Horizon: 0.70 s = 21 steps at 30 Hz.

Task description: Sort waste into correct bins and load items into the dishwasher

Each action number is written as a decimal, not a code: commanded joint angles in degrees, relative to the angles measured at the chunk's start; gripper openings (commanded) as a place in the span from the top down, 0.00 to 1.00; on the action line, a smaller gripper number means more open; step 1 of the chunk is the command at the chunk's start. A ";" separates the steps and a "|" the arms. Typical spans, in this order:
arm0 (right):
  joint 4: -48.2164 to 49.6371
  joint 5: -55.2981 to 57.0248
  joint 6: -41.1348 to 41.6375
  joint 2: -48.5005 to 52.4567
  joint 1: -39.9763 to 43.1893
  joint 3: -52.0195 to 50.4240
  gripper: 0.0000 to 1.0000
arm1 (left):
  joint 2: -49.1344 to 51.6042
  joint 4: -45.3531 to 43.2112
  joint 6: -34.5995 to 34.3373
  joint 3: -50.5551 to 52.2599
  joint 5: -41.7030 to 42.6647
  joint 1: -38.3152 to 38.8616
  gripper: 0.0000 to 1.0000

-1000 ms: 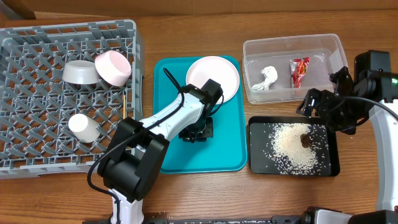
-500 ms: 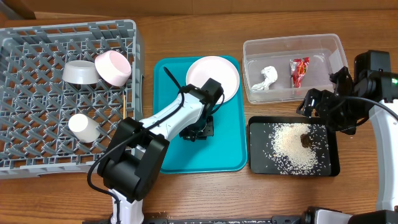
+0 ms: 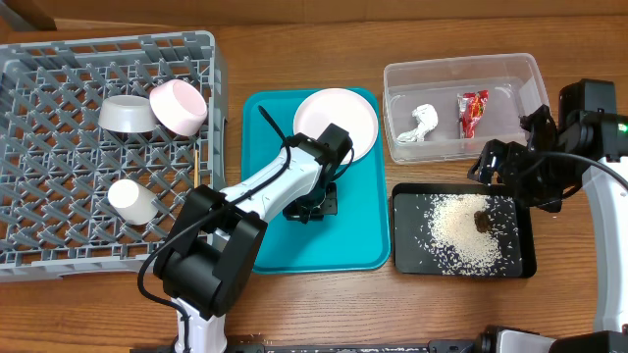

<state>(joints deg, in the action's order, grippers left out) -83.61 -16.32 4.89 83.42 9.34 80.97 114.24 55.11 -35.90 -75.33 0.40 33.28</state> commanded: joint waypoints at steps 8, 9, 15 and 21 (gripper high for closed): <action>-0.11 -0.44 0.20 -0.48 0.04 1.11 0.05 | -6.88 3.85 3.37 -3.87 -1.51 -2.27 0.96; -0.11 -0.44 0.17 -0.48 0.04 1.11 0.05 | -8.11 4.57 3.69 -4.39 -1.53 -2.89 0.96; -0.11 -0.42 0.17 -0.48 0.04 1.11 0.05 | -14.99 8.39 6.51 -5.16 -2.97 -9.18 0.96; -0.09 -0.42 0.17 -0.48 0.04 1.11 0.05 | -19.65 12.33 10.86 -5.16 -5.55 -19.89 0.96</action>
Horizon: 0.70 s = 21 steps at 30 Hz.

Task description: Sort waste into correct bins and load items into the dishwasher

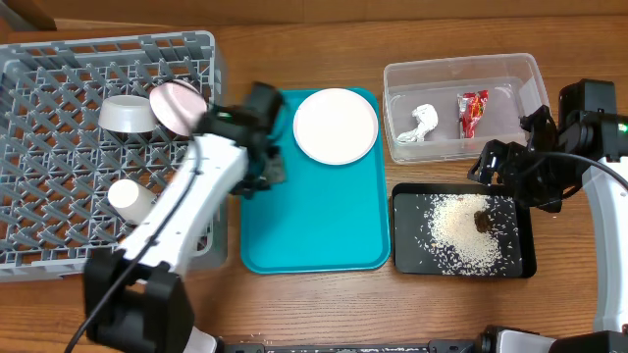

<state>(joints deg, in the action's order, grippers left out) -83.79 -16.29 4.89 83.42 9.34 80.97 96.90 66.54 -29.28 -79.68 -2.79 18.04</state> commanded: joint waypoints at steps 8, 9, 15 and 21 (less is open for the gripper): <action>0.09 -0.44 0.17 -0.48 0.04 1.11 0.05 | -2.82 0.74 8.37 -0.81 0.44 -11.65 0.96; 0.09 -0.44 0.17 -0.48 0.04 1.11 0.05 | -2.82 0.24 9.81 -0.81 2.56 -11.65 0.96; -0.46 1.25 0.22 -0.48 0.07 1.11 0.06 | -2.82 -3.21 15.72 -0.81 13.49 -8.63 0.96; -0.57 1.27 0.20 -0.48 0.07 1.11 0.06 | -2.82 -4.59 15.56 -0.81 12.92 -5.44 0.96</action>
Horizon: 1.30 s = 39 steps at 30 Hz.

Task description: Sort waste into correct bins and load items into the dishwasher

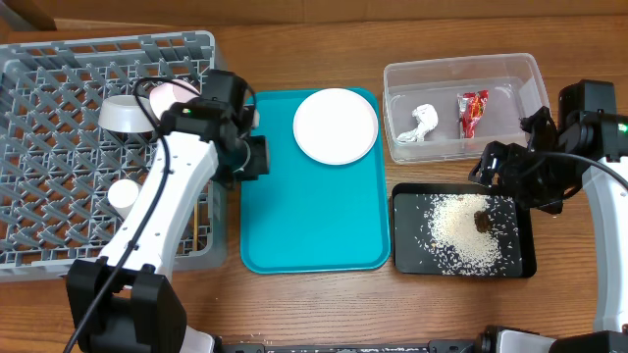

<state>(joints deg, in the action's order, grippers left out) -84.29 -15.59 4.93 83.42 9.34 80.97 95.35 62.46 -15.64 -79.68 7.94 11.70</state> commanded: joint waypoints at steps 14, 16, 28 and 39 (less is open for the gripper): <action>0.17 5.51 6.86 -1.44 7.08 1.29 0.09 | -1.16 -10.43 3.45 -0.81 9.90 14.12 0.96; 0.37 5.49 7.39 -1.90 8.94 1.29 0.09 | -0.94 -13.53 3.45 -0.79 9.66 17.90 0.96; 0.13 4.87 8.81 -2.40 13.18 1.29 0.08 | 7.17 -28.52 3.43 -0.76 8.33 35.39 0.96; 0.09 4.85 8.61 -2.40 13.18 1.27 0.07 | 8.28 -27.02 6.25 -2.73 7.63 34.51 0.46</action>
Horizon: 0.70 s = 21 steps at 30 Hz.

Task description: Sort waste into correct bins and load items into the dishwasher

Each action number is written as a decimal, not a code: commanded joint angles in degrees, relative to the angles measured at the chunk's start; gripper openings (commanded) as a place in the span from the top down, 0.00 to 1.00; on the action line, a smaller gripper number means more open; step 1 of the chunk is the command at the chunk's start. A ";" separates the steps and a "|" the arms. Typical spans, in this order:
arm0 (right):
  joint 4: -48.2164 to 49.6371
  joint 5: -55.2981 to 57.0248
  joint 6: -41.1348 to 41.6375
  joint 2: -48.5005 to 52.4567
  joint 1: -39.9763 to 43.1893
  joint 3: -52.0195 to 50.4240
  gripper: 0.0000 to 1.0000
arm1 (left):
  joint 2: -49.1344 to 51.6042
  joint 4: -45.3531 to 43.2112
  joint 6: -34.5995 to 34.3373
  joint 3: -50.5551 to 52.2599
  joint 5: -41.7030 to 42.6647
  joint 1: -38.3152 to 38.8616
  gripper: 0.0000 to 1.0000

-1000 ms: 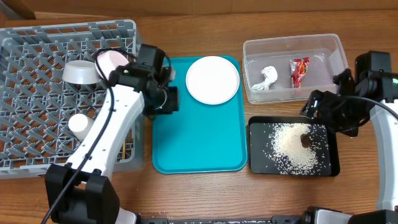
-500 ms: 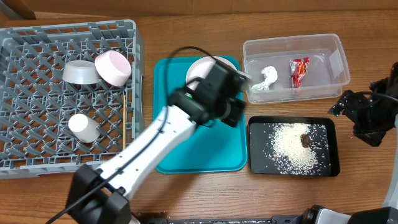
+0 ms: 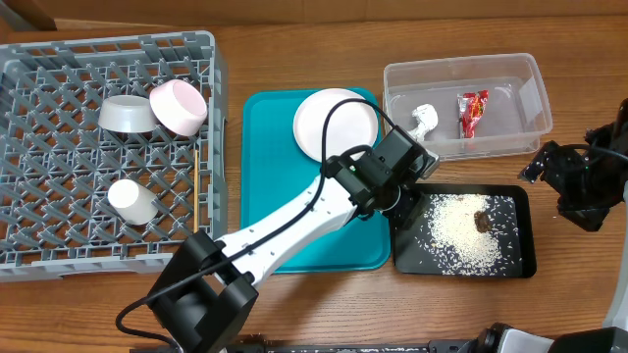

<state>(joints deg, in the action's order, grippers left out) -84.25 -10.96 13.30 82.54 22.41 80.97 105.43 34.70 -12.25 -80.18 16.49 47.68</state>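
My left arm reaches from the bottom across the teal tray (image 3: 294,235). Its gripper (image 3: 406,201) sits at the tray's right edge, against the left rim of the black tray (image 3: 520,260). The wrist hides its fingers. A white plate (image 3: 339,110) lies at the back of the teal tray, with the arm's cable looping over it. The black tray holds spilled rice (image 3: 456,235) and a brown lump (image 3: 482,221). My right gripper (image 3: 538,169) hovers at the far right, beyond the black tray. The dish rack (image 3: 59,245) holds a grey bowl (image 3: 128,114), a pink bowl (image 3: 179,106) and a white cup (image 3: 132,201).
A clear bin (image 3: 530,78) at the back right holds a white tissue (image 3: 423,122) and a red wrapper (image 3: 472,110). A thin brown stick (image 3: 202,172) lies along the rack's right side. Bare wooden table surrounds everything.
My left gripper has moved from the rack's right edge across the teal tray to the black tray's left rim. The right arm has drawn back to the right, away from the black tray.
The left gripper was first low on the middle of the teal tray, below the plate. It was then at the rack's right edge for two moments. Now it is at the black tray. The right arm stayed still by the black tray until it drew back.
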 commanded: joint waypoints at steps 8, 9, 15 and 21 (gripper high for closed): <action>0.04 0.22 0.24 -1.53 0.11 1.27 0.07 | -2.32 3.98 4.66 -4.79 -16.52 -9.29 0.53; 0.04 0.22 0.24 -1.53 0.11 1.27 0.07 | -1.97 3.78 5.11 -4.79 -17.66 -10.23 0.51; 0.02 0.17 0.26 -1.53 0.11 1.27 0.07 | 1.42 0.24 9.20 -4.72 -18.18 -14.12 0.45; -0.15 -0.87 0.22 -1.53 0.11 1.27 0.06 | 6.67 -5.68 10.62 -4.72 -18.23 -15.32 0.42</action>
<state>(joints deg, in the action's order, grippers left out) -84.58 -11.20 13.32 82.54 22.44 80.97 108.73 30.11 -3.88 -83.77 -0.78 32.84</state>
